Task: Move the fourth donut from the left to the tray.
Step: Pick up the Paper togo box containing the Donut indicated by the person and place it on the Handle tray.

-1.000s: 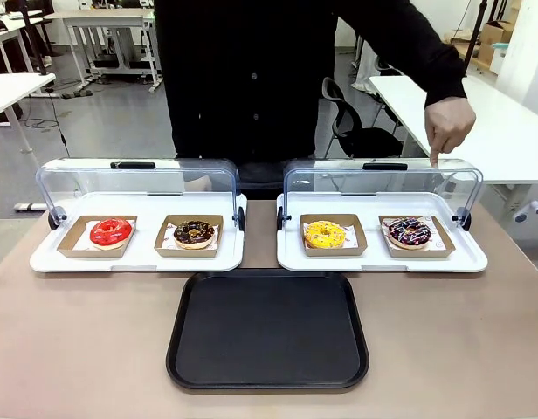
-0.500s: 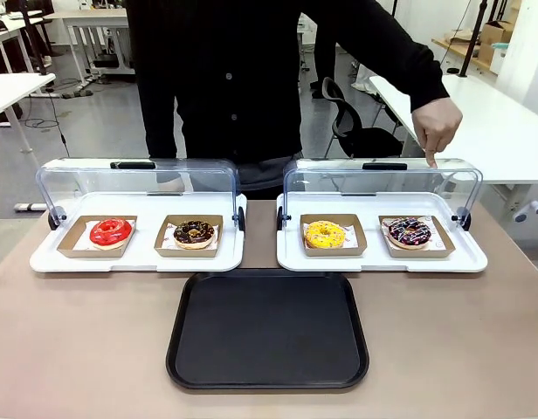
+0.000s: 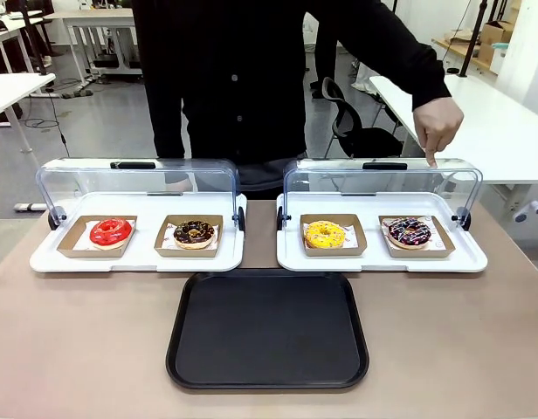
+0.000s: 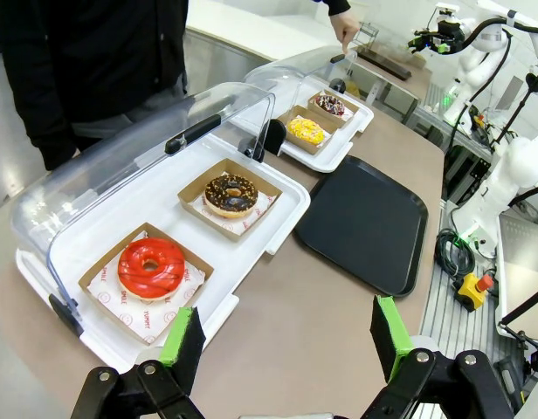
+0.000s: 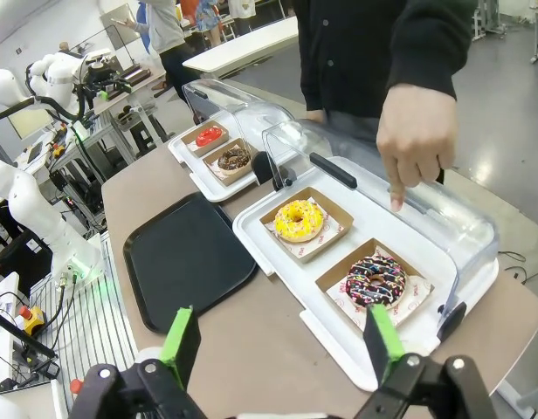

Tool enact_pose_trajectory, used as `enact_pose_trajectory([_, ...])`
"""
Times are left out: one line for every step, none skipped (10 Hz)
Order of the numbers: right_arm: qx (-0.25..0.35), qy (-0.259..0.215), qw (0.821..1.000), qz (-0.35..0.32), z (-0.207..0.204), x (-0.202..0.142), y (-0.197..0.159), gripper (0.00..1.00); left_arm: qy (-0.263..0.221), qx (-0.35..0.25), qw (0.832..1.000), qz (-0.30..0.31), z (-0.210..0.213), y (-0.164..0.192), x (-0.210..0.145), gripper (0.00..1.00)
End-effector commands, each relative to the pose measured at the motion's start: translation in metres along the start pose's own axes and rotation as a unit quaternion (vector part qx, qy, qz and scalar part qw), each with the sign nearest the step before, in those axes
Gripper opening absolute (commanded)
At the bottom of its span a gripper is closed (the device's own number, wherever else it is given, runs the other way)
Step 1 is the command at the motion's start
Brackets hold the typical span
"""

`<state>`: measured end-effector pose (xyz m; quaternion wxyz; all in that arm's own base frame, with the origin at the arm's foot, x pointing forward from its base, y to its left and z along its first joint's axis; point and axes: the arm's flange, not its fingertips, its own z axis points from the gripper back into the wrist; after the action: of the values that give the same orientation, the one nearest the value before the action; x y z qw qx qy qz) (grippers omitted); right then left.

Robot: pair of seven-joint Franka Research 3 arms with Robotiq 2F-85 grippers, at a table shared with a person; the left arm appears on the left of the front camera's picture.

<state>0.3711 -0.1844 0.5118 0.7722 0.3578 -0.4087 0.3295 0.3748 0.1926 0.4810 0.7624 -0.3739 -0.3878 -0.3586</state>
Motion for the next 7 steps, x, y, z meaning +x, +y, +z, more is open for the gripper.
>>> enact_pose_trajectory([0.0, 0.0, 1.0, 0.0, 0.0, 0.0, 0.0, 1.0, -0.015, -0.002, 1.0, -0.011, 0.001, 0.003, 0.002, 1.0])
enact_pose_trajectory([0.005, 0.042, 0.999, 0.024, -0.017, 0.014, -0.003, 1.0, -0.015, -0.002, 1.0, -0.011, 0.001, 0.003, 0.002, 1.0])
enact_pose_trajectory([0.009, 0.077, 0.996, 0.046, -0.038, 0.028, -0.008, 1.0, -0.015, -0.002, 1.0, -0.011, 0.001, 0.003, 0.002, 1.0])
enact_pose_trajectory([0.007, 0.12, 0.99, 0.072, -0.058, 0.037, -0.01, 1.0, -0.015, -0.002, 1.0, -0.011, 0.001, 0.003, 0.002, 1.0])
enact_pose_trajectory([0.019, 0.154, 0.983, 0.093, -0.077, 0.039, -0.005, 1.0, -0.015, -0.002, 1.0, -0.011, 0.001, 0.003, 0.002, 1.0])
enact_pose_trajectory([0.028, 0.198, 0.972, 0.121, -0.097, 0.042, -0.004, 1.0, -0.015, -0.002, 1.0, -0.011, 0.001, 0.003, 0.002, 1.0])
enact_pose_trajectory([0.033, 0.241, 0.957, 0.157, -0.116, 0.042, -0.001, 1.0, -0.015, -0.002, 1.0, -0.011, 0.001, 0.003, 0.002, 1.0])
